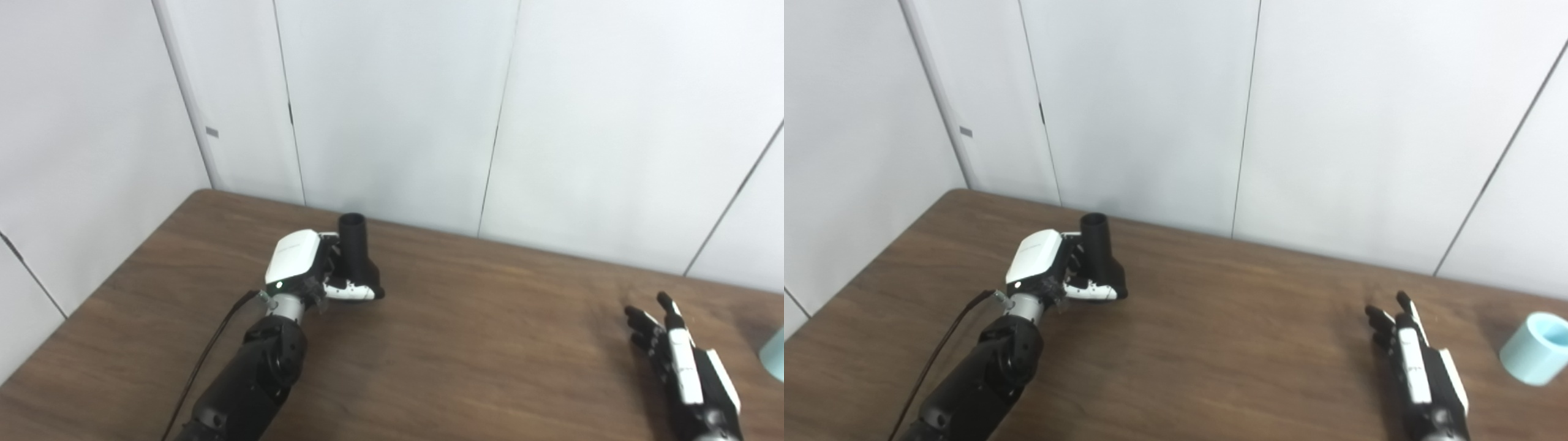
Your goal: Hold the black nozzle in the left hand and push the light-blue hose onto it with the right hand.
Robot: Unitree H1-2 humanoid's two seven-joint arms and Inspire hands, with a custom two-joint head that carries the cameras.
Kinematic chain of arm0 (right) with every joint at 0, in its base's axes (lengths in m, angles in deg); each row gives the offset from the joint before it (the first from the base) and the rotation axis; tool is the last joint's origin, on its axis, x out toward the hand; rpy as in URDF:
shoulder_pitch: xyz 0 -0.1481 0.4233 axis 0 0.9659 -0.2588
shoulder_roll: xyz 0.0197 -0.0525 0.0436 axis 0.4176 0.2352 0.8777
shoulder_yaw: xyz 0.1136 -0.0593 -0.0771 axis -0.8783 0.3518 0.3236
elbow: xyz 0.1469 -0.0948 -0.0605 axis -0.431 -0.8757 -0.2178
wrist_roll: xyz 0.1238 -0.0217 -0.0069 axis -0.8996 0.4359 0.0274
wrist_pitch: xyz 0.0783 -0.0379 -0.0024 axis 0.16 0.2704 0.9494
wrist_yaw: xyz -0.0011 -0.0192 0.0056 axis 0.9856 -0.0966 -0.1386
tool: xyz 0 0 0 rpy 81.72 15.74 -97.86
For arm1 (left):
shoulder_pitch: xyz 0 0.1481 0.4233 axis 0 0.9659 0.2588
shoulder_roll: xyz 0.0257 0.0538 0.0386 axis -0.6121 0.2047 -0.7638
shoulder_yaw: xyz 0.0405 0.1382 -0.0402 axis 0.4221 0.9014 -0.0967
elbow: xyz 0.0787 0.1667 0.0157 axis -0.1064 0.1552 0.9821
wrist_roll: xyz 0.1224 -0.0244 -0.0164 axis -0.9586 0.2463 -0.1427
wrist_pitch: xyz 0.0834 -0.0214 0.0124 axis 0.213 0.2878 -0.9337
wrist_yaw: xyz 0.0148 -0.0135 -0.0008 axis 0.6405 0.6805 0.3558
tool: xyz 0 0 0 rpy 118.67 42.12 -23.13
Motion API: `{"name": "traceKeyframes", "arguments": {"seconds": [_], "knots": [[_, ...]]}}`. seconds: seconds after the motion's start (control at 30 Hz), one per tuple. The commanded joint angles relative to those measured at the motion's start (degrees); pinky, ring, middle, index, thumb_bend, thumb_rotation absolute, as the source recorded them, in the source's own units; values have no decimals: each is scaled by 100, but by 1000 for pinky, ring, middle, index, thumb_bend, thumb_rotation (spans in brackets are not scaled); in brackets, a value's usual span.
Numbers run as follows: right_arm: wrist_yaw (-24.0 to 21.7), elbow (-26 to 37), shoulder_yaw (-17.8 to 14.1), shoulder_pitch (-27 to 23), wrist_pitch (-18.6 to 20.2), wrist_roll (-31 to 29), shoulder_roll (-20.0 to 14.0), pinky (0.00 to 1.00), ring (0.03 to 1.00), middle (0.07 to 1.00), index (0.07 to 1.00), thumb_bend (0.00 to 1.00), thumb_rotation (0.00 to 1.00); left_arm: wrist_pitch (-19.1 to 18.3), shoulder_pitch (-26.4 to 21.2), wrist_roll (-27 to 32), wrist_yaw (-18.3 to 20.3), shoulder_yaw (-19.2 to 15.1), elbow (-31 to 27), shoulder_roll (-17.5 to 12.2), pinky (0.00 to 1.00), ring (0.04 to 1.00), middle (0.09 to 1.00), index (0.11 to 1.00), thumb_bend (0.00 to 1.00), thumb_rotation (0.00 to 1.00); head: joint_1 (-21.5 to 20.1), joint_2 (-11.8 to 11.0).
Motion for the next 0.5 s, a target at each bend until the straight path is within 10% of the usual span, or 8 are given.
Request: {"name": "traceKeyframes", "arguments": {"seconds": [0.0,0.47], "knots": [[-44,225,-17,-12,62,-118,34,880,884,846,1000,368,1000,301,-90,-175,-233,4,-355,40,277,396,433,509,501,0,-64,16],[-42,1434,-330,23,645,-262,-259,893,900,852,998,430,1000,950,565,-656,-216,363,-1244,506,366,436,456,492,505,0,-833,252]]}}
